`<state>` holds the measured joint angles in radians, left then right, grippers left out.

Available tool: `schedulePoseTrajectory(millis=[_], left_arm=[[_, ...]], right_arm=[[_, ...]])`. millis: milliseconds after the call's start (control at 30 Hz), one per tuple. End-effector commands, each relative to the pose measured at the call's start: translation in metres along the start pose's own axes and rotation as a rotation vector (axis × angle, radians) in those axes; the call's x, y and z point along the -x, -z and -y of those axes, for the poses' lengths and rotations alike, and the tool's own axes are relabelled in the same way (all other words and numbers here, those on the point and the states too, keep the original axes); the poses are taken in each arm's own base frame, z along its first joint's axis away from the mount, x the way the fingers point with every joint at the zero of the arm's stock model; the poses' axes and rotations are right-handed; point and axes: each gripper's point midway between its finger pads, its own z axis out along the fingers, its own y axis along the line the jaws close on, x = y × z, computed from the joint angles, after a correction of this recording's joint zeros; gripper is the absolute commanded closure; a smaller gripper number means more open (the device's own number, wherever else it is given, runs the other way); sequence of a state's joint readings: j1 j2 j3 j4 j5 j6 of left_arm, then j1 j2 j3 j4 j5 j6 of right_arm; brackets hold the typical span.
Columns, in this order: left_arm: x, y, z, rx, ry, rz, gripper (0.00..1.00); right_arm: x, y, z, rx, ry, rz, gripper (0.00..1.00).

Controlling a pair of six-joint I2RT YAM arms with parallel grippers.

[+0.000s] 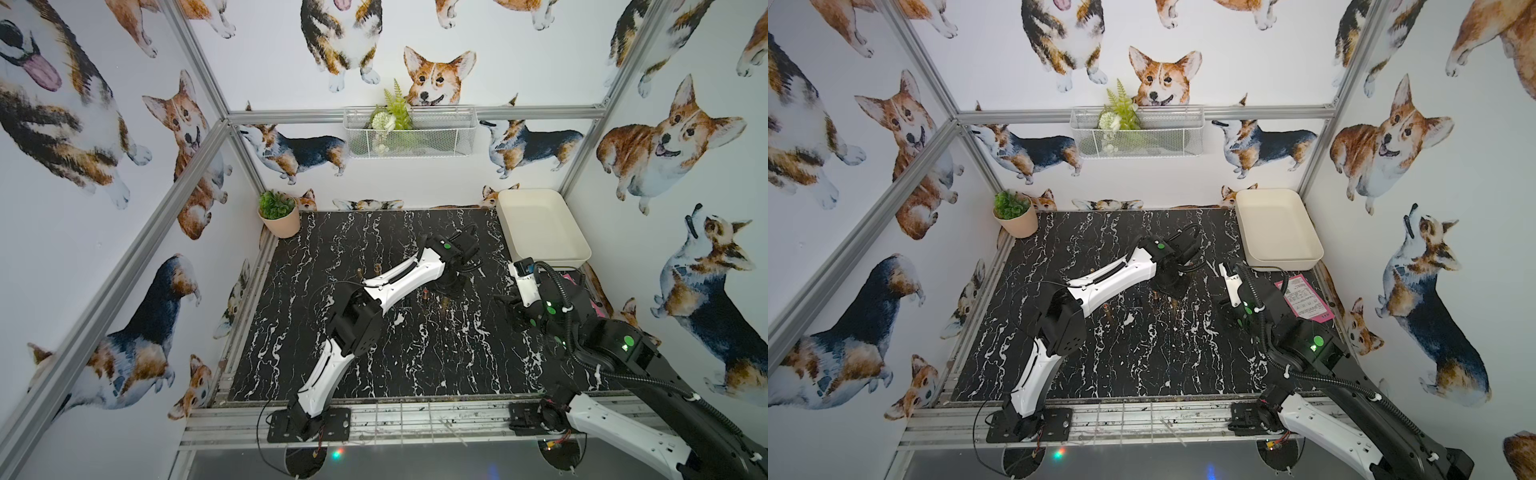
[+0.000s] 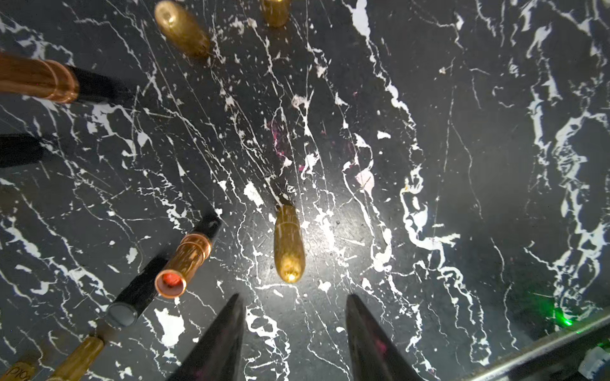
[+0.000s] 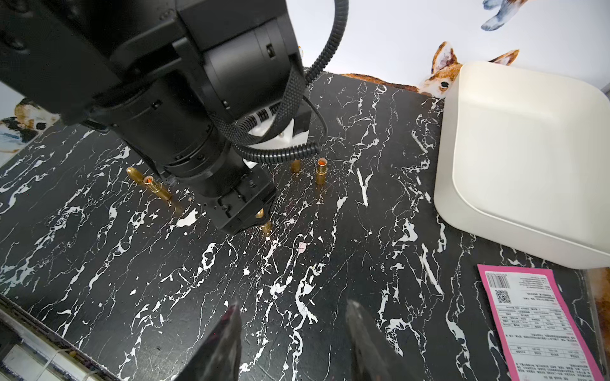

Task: Open the lipstick cap
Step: Pick up the lipstick at the center of the board.

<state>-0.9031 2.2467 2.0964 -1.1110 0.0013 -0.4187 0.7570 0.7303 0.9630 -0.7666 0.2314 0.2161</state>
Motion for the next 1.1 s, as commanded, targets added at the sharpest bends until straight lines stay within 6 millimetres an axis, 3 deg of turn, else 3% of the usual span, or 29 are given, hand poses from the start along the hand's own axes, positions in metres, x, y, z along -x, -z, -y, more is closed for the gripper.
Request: schedulePoseTrajectory(millis=[0,533,1067], left_arm=[[-0.005,-0.006,-0.002,0.006,-0.003,-0.039,0.49],[-0.002,-0.029,-0.006,-0.001,0.002,-0.069,0.56],[-0.003,-0.036,-0.006,0.0,-0.002,-0.083,0.69]], right_arm=[[0.004,0.0,-0.001,0.006,-0.023,0.019,0.47],[0.001,-0.005,-0.002,0.008,-0.018,0.011,0.47],[0.0,-0.006,-0.002,0.007,-0.012,0.011,0.47]])
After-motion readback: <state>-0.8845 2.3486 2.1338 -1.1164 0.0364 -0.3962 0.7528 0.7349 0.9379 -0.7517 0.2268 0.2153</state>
